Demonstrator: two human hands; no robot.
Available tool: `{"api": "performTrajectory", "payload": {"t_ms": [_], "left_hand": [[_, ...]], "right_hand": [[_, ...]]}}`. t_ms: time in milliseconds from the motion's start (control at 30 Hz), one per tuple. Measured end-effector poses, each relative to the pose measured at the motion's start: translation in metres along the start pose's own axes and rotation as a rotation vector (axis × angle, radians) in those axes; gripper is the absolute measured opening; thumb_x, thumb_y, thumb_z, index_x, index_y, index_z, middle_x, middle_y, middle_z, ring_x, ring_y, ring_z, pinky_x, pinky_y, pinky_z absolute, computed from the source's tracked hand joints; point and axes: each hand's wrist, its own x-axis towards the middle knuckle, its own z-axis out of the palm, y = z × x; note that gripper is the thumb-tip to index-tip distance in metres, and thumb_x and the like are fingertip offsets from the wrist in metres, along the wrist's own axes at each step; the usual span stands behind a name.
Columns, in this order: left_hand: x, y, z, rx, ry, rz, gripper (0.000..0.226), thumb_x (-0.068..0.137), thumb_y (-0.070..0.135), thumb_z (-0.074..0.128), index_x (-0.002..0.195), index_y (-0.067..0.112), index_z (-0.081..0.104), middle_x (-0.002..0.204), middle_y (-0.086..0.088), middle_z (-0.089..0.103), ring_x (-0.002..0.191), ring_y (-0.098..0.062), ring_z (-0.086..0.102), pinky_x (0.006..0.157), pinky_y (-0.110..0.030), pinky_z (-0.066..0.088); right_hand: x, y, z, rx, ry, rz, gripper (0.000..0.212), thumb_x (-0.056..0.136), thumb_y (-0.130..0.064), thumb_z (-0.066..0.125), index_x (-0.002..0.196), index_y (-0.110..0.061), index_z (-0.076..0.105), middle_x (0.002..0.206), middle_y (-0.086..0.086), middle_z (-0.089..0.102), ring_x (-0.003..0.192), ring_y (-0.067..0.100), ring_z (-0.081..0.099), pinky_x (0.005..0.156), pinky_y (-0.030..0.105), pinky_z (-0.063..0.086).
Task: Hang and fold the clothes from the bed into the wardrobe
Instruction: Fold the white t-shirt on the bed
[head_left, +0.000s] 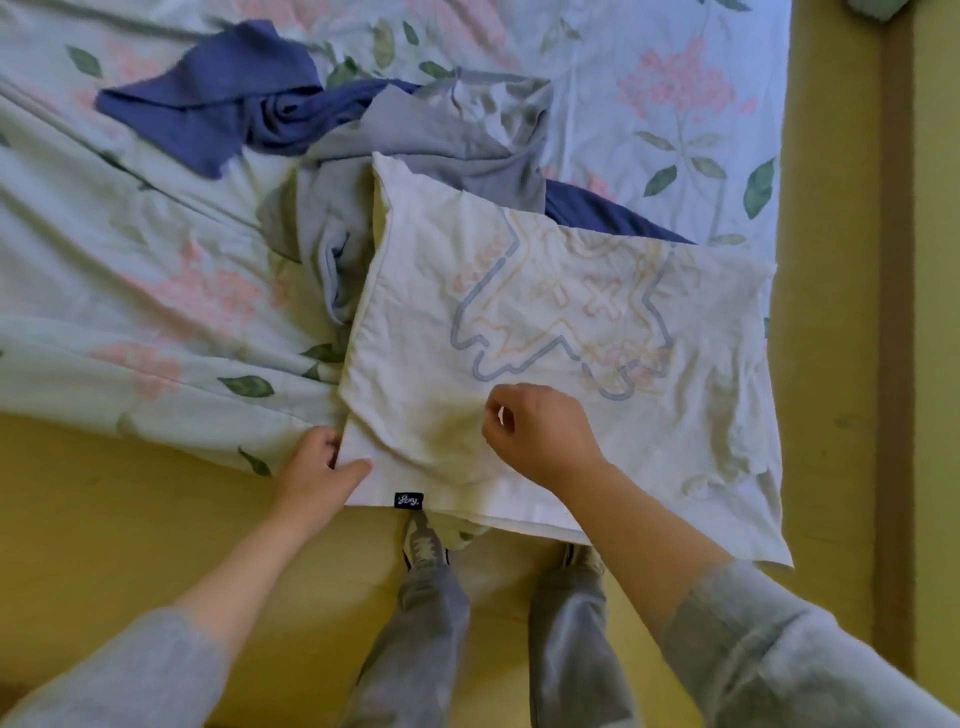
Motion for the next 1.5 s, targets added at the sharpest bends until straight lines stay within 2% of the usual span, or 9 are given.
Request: {"api": "performTrajectory", "payload": {"t_ms": [200, 367, 500, 733, 933, 1200, 1300, 1433, 1500], "left_hand": [[0.024, 0.033, -0.006, -0.184, 0.072, -0.030, 0.044, 0.095, 0.049, 0.051, 0.111, 0.010, 0.065, 0.108, -0.006, 0.067, 0.103, -0.025, 0.061, 0.094, -0.043, 0.048], [0.023, 0.039, -0.002, -0.440, 0.170, -0.047, 0.035, 0.090, 0.038, 0.064, 0.112, 0.010, 0.062, 0.104, -0.001, 0.067, 0.094, -0.013, 0.063, 0.070, -0.019, 0.044], [0.021, 0.035, -0.003, -0.401, 0.125, -0.042, 0.028, 0.091, 0.032, 0.064, 0.092, 0.005, 0.067, 0.092, -0.016, 0.069, 0.091, -0.034, 0.063, 0.076, -0.038, 0.048], [0.014, 0.025, -0.001, -0.299, -0.003, -0.055, 0.035, 0.094, 0.038, 0.056, 0.086, 0.006, 0.069, 0.081, -0.018, 0.065, 0.064, -0.020, 0.053, 0.059, -0.028, 0.036], [0.033, 0.025, -0.004, -0.164, 0.004, -0.041, 0.045, 0.092, 0.032, 0.062, 0.050, 0.021, 0.050, 0.047, 0.007, 0.042, 0.045, -0.009, 0.039, 0.049, -0.024, 0.027], [0.023, 0.030, -0.008, -0.106, 0.134, 0.024, 0.056, 0.090, 0.018, 0.065, 0.048, 0.021, 0.028, 0.040, 0.008, 0.022, 0.042, -0.006, 0.022, 0.049, -0.026, 0.019], [0.019, 0.035, -0.012, -0.071, 0.229, 0.037, 0.047, 0.089, 0.017, 0.068, 0.053, 0.021, 0.036, 0.048, 0.010, 0.031, 0.046, -0.008, 0.031, 0.049, -0.025, 0.023], [0.006, 0.055, -0.025, -0.097, 0.187, 0.037, 0.022, 0.084, 0.018, 0.070, 0.096, 0.024, 0.052, 0.078, 0.002, 0.059, 0.068, -0.012, 0.054, 0.054, -0.021, 0.035], [-0.005, 0.069, -0.028, -0.062, 0.121, 0.086, 0.012, 0.080, 0.015, 0.066, 0.077, 0.016, 0.054, 0.065, 0.001, 0.050, 0.057, -0.013, 0.045, 0.051, -0.022, 0.029]], "right_hand": [[0.085, -0.037, -0.031, -0.011, 0.039, -0.167, 0.033, 0.094, -0.015, 0.049, 0.126, -0.015, 0.060, 0.115, 0.007, 0.059, 0.096, 0.029, 0.061, 0.079, 0.037, 0.051], [0.142, -0.063, -0.056, -0.224, 0.076, -0.249, 0.052, 0.095, -0.007, 0.047, 0.144, -0.023, 0.043, 0.147, 0.007, 0.037, 0.126, 0.030, 0.046, 0.092, 0.038, 0.050], [0.179, -0.075, -0.071, -0.442, -0.017, -0.331, 0.068, 0.091, 0.001, 0.051, 0.151, -0.025, 0.031, 0.159, 0.007, 0.019, 0.141, 0.033, 0.026, 0.102, 0.043, 0.043], [0.211, -0.083, -0.064, -0.573, -0.042, -0.292, 0.052, 0.102, -0.022, 0.048, 0.150, -0.019, 0.029, 0.160, 0.014, 0.013, 0.145, 0.037, 0.019, 0.110, 0.049, 0.033], [0.229, -0.089, -0.067, -0.638, -0.060, -0.365, 0.048, 0.097, -0.022, 0.057, 0.141, -0.019, 0.039, 0.155, 0.016, 0.021, 0.141, 0.038, 0.026, 0.107, 0.053, 0.037], [0.243, -0.102, -0.099, -0.788, 0.023, -0.464, 0.023, 0.096, -0.022, 0.060, 0.117, -0.015, 0.062, 0.115, 0.011, 0.052, 0.107, 0.031, 0.051, 0.081, 0.039, 0.044], [0.235, -0.102, -0.116, -0.721, 0.091, -0.449, 0.014, 0.096, -0.022, 0.061, 0.107, -0.014, 0.063, 0.110, 0.010, 0.050, 0.095, 0.031, 0.055, 0.070, 0.039, 0.045], [0.218, -0.091, -0.147, -0.672, 0.124, -0.445, 0.008, 0.098, -0.022, 0.054, 0.101, -0.016, 0.058, 0.098, 0.007, 0.057, 0.079, 0.031, 0.060, 0.063, 0.035, 0.037], [0.206, -0.081, -0.162, -0.604, 0.136, -0.421, 0.008, 0.097, -0.015, 0.052, 0.101, -0.014, 0.058, 0.092, 0.008, 0.060, 0.081, 0.031, 0.060, 0.062, 0.033, 0.035]]}}
